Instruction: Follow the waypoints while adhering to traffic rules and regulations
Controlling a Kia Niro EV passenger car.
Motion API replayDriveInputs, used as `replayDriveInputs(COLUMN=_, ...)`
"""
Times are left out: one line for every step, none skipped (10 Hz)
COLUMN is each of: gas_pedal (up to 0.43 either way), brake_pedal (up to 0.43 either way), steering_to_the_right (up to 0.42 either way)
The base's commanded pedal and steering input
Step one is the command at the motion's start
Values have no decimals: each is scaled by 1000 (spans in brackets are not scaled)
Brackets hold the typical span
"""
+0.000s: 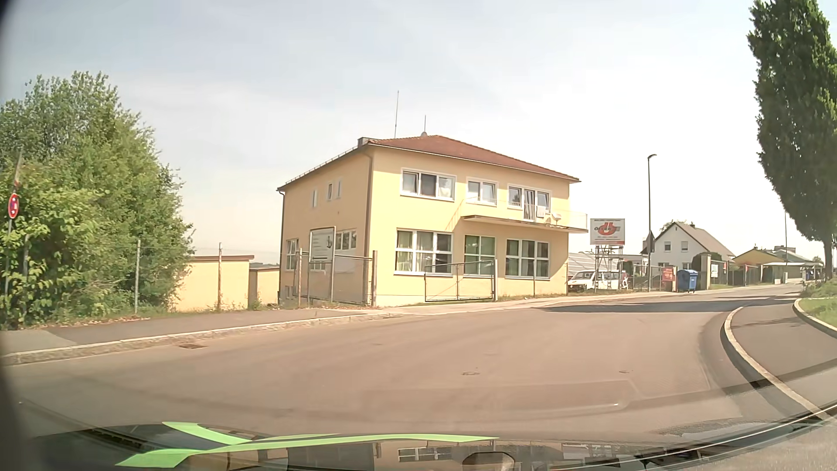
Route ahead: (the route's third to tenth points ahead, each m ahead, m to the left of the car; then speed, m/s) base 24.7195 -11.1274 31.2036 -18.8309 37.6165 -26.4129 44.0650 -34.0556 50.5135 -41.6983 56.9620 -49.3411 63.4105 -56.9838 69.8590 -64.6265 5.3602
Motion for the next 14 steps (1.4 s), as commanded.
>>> replayDriveInputs(gas_pedal=79, brake_pedal=0, steering_to_the_right=156)
replayDriveInputs(gas_pedal=79, brake_pedal=0, steering_to_the_right=161)
replayDriveInputs(gas_pedal=79, brake_pedal=0, steering_to_the_right=163)
replayDriveInputs(gas_pedal=79, brake_pedal=0, steering_to_the_right=166)
replayDriveInputs(gas_pedal=79, brake_pedal=0, steering_to_the_right=169)
replayDriveInputs(gas_pedal=79, brake_pedal=0, steering_to_the_right=172)
replayDriveInputs(gas_pedal=79, brake_pedal=0, steering_to_the_right=175)
replayDriveInputs(gas_pedal=79, brake_pedal=0, steering_to_the_right=178)
replayDriveInputs(gas_pedal=79, brake_pedal=0, steering_to_the_right=180)
replayDriveInputs(gas_pedal=79, brake_pedal=0, steering_to_the_right=183)
replayDriveInputs(gas_pedal=79, brake_pedal=0, steering_to_the_right=184)
replayDriveInputs(gas_pedal=79, brake_pedal=0, steering_to_the_right=183)
replayDriveInputs(gas_pedal=79, brake_pedal=0, steering_to_the_right=184)
replayDriveInputs(gas_pedal=79, brake_pedal=0, steering_to_the_right=184)
